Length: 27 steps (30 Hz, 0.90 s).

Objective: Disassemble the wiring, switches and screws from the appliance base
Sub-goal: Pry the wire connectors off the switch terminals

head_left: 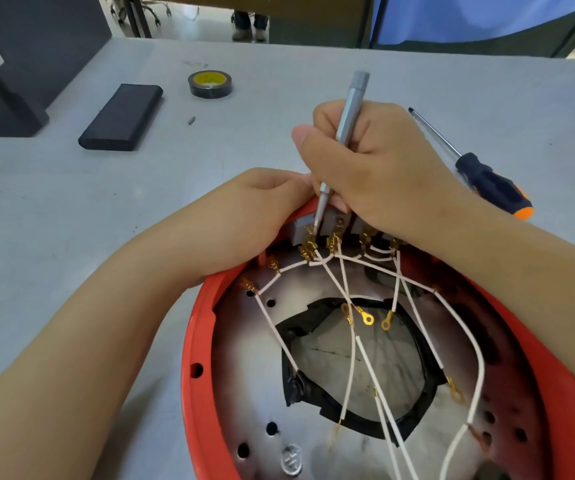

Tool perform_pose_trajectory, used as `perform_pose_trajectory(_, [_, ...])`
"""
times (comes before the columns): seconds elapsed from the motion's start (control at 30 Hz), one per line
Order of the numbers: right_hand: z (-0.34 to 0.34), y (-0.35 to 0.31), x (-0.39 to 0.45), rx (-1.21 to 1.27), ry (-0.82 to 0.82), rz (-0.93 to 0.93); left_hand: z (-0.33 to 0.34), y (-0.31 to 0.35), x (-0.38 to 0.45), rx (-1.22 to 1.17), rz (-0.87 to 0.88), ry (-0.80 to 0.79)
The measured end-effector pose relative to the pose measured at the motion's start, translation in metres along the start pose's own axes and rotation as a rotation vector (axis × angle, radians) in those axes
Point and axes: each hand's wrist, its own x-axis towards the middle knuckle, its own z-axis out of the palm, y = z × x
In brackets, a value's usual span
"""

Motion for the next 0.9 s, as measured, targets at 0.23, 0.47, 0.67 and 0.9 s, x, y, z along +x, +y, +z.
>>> perform_pose_trajectory(0.23, [-0.006, -0.006, -0.003, 0.155, 0.021, -0.003, 0.000, 0.002, -0.001, 0.036, -0.023, -0.015])
perform_pose_trajectory(0.47, [-0.033, -0.026, -0.019, 0.248, -0.020, -0.028, 0.000, 0.006, -0.007, 0.069, -0.009, -0.029])
perform_pose_trajectory(0.67, [-0.041, -0.026, -0.049, 0.072, -0.107, 0.036, 0.001, 0.007, -0.008, 0.045, -0.020, 0.017])
perform_pose_trajectory(0.9, [-0.042, -0.020, -0.078, -0.573, -0.249, 0.126, 0.005, 0.007, -0.010, -0.053, -0.021, 0.025])
